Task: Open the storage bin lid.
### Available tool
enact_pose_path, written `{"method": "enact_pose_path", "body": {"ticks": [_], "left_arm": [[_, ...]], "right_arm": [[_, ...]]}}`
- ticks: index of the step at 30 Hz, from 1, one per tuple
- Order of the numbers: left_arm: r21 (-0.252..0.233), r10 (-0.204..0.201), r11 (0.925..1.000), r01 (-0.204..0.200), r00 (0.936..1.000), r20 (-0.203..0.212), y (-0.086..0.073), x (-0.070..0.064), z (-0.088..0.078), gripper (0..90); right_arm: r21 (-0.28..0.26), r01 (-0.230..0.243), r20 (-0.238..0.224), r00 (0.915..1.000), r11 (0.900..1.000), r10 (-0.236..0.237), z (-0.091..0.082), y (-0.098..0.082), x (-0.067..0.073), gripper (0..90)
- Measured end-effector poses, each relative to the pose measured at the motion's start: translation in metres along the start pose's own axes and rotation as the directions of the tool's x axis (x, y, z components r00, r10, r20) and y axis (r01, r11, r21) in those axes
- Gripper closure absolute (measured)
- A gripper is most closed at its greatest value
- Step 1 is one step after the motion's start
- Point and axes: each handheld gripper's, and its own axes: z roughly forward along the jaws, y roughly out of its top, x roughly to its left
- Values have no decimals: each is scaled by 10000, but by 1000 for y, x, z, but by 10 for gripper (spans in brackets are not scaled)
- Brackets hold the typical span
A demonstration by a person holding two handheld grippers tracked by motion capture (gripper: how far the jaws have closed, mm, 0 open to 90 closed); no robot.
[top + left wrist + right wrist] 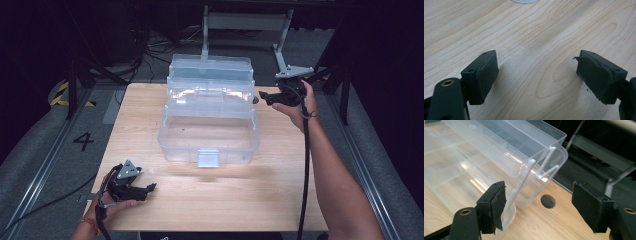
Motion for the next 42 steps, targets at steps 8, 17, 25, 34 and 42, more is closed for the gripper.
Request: {"method": "enact_pose_path", "body": {"ticks": [8, 17, 25, 34, 42], "left_arm": [[0, 26, 10000, -26, 10000, -12, 0, 0, 0, 181], [-1, 25, 10000, -25, 10000, -12, 0, 0, 0, 181], [1, 22, 10000, -22, 10000, -7, 0, 0, 0, 181], [-4, 25, 10000, -25, 10000, 12, 0, 0, 0, 180], [0, -2, 10000, 2, 10000, 44, 0, 0, 0, 178]], "right_arm": [[177, 803, -343, 9962, 9966, -797, -32, -24, 19, 291], [222, 894, -324, 9955, 9957, -887, -48, -60, 35, 259], [429, 877, -254, 9959, 9952, -866, -57, -101, 48, 224], [742, 605, -568, 9968, 9954, -564, -58, -151, 62, 192], [1375, -234, -695, 9970, 9902, 332, -63, -198, 62, 193]]}}
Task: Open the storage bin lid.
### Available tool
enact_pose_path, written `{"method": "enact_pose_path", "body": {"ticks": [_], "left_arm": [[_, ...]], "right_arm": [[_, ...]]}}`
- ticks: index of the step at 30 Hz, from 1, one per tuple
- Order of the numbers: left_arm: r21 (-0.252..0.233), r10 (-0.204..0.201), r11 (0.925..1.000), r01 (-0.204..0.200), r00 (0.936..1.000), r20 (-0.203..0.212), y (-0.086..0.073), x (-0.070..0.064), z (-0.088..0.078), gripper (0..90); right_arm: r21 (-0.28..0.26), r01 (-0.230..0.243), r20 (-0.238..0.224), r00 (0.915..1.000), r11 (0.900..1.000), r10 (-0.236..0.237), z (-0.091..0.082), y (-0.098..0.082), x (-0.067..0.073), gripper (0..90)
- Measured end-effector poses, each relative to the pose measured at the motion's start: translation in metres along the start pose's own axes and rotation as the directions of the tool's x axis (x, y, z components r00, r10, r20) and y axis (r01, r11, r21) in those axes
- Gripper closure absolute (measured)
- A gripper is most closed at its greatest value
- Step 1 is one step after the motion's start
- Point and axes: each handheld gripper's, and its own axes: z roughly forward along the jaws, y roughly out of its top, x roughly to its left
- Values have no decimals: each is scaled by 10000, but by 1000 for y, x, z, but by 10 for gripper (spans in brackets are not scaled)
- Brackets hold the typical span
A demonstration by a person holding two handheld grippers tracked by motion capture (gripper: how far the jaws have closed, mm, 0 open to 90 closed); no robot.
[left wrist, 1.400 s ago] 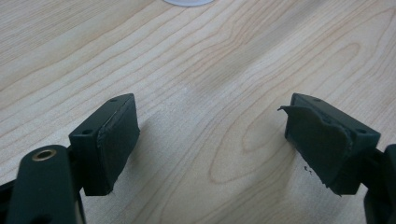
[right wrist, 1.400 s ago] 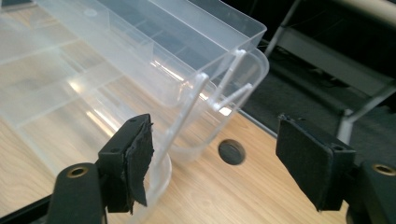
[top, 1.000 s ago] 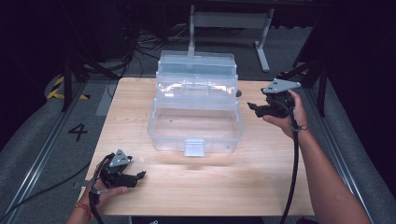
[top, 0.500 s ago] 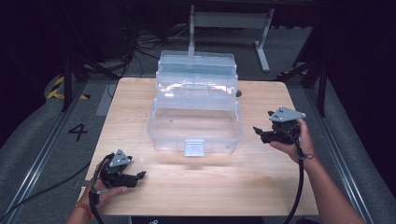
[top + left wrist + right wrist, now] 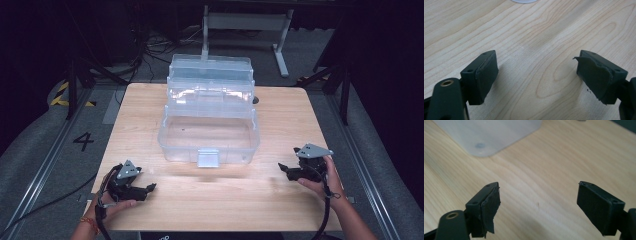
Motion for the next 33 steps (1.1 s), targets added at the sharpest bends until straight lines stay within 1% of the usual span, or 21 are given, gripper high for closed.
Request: {"method": "enact_pose_path", "body": {"ticks": [2, 3, 4, 6, 7, 8, 9, 11, 12, 13, 14, 15, 16, 21, 22, 24, 25, 28, 30, 33], "left_arm": [[4, 4, 10000, -4, 10000, -4, 0, 0, 0, 178], [4, 2, 10000, -2, 10000, 4, 0, 0, 0, 178], [7, -17, 10000, 17, 10000, 29, 0, 0, 0, 178], [13, 47, 10000, -47, 10000, -7, 0, 0, 0, 177], [18, 58, 10000, -58, 10000, 13, 0, 0, 0, 177], [15, 65, 10000, -65, 10000, -15, 0, 0, 0, 176], [17, 65, 10000, -65, 10000, -25, 0, 0, 0, 175], [17, 109, 9999, -109, 9999, -81, 0, 0, 0, 175], [17, 109, 9999, -109, 9999, -81, 0, 0, 0, 175], [17, 89, 10000, -89, 9999, -105, 0, 0, 0, 175], [5, -22, 10000, 22, 9999, -114, 0, -1, 0, 174], [-2, -45, 10000, 45, 9999, -127, 0, -1, 0, 175], [-8, -54, 10000, 53, 9998, -178, 0, -2, 0, 175], [10, -45, 10000, 46, 9998, -177, -1, -2, -1, 175], [12, -184, 9998, 185, 9998, -95, -1, -3, 0, 170], [56, 39, 10000, -39, 9999, -102, 0, -1, 0, 167], [76, 85, 9999, -84, 9999, -90, 0, -1, 0, 164], [14, 6, 10000, -6, 10000, -68, 1, -1, 1, 160], [121, -25, 9999, 25, 10000, 30, 1, -1, 1, 157], [116, 57, 9999, -57, 10000, 8, 2, 0, 1, 155]], "right_arm": [[188, -213, 80, 9997, 9996, 211, 0, -10, -1, 195], [262, -399, 57, 9992, 9989, 397, -2, -18, -1, 195], [262, -399, 57, 9992, 9989, 397, -2, -18, -1, 195], [295, -570, -89, 9983, 9979, 573, -2, -27, -1, 189], [367, -576, -145, 9982, 9977, 582, -2, -29, -1, 185], [592, -689, -329, 9969, 9959, 709, 2, -36, 1, 179], [554, -824, -499, 9951, 9951, 852, 4, -40, 1, 167], [289, -1505, -861, 9846, 9882, 1524, 5, -46, 1, 167], [289, -1505, -861, 9846, 9882, 1524, 5, -46, 1, 167], [336, -1690, -901, 9811, 9850, 1714, 5, -46, 0, 165], [346, -1691, -898, 9811, 9850, 1715, 5, -46, 0, 163], [345, -1694, -900, 9810, 9850, 1718, 5, -46, 0, 163], [343, -1688, -897, 9811, 9851, 1712, 5, -47, 0, 163], [349, -1745, -834, 9807, 9840, 1768, 5, -47, 0, 162], [351, -1752, -834, 9806, 9839, 1776, 5, -47, 1, 162], [352, -1752, -834, 9806, 9839, 1776, 5, -47, 1, 162], [352, -1752, -836, 9806, 9839, 1776, 5, -47, 0, 162], [352, -1754, -836, 9805, 9839, 1778, 5, -47, 0, 162], [353, -1754, -837, 9805, 9839, 1778, 5, -47, 0, 162], [350, -1753, -837, 9805, 9839, 1776, 5, -47, 0, 162]]}}
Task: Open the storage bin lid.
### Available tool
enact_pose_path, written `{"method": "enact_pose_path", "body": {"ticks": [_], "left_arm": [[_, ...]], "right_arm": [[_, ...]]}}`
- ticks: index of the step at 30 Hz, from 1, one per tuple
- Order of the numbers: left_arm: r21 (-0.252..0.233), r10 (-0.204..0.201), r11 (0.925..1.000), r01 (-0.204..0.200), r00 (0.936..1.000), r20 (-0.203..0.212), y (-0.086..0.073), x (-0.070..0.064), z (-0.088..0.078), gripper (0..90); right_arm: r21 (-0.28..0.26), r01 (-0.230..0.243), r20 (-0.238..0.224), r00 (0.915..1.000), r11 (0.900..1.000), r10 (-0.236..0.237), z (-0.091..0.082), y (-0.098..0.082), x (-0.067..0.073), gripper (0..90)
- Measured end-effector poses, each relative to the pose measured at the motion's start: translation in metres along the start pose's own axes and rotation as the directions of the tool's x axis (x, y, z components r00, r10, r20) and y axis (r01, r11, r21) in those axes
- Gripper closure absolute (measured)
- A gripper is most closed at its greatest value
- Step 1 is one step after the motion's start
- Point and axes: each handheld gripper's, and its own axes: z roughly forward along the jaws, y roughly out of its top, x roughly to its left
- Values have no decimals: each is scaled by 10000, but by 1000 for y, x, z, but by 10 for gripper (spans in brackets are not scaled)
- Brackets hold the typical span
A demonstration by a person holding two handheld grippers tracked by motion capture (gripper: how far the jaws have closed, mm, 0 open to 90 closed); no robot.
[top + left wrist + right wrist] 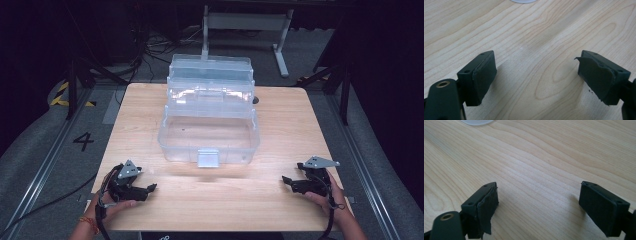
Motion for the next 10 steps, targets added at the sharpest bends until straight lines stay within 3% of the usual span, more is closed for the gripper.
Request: {"method": "enact_pose_path", "body": {"ticks": [10], "left_arm": [[13, -21, 10000, 20, 10000, 52, 0, 0, 0, 154]], "right_arm": [[39, -20, 75, 10000, 10000, 20, 1, 0, -1, 144]]}}
